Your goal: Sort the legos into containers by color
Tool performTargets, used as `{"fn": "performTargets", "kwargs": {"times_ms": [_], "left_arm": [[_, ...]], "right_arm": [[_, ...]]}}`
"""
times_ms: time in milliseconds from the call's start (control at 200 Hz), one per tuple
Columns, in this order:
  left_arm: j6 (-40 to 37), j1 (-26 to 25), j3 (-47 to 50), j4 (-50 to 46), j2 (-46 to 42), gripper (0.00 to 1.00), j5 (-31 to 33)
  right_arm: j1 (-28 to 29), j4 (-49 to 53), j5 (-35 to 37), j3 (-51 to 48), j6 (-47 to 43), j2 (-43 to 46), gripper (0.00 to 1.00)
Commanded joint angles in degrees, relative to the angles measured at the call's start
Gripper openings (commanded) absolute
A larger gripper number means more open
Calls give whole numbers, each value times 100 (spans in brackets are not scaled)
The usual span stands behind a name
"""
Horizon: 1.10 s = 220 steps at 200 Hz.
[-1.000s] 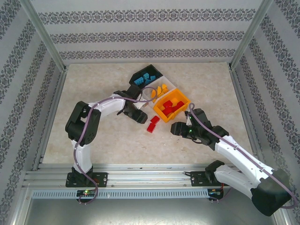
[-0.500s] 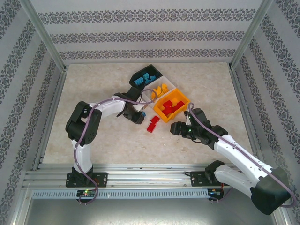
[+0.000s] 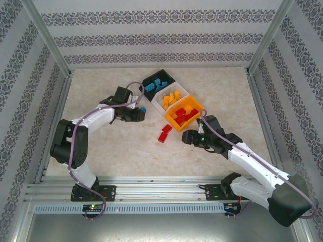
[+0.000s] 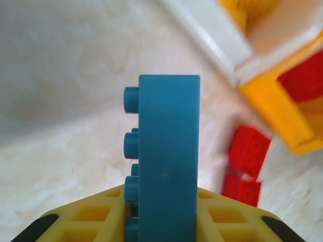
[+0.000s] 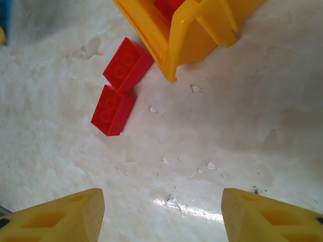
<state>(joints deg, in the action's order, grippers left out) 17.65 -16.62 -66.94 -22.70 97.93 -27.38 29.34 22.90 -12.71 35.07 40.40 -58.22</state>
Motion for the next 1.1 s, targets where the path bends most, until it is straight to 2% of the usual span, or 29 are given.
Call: {"fn": "performTargets", "kwargs": {"times_ms": [0, 375, 684, 774, 1094], "left_arm": [[581, 184, -767, 435, 195, 31, -554], [578, 242, -4957, -807, 3003, 31, -912], [913, 178, -7722, -1416, 4812, 35, -1315], [985, 171, -7940, -1367, 4980, 49, -1324], [678, 177, -7835, -1576, 4699, 58, -1272]], "right_arm": [[-60, -204, -124, -101, 40, -57, 63], [-60, 48, -53, -167, 99, 258, 63], [-70, 135, 77, -197, 186, 299, 64], [-61, 29, 17, -168, 230, 134, 64], [233, -68, 141, 121, 287, -291, 65]]}}
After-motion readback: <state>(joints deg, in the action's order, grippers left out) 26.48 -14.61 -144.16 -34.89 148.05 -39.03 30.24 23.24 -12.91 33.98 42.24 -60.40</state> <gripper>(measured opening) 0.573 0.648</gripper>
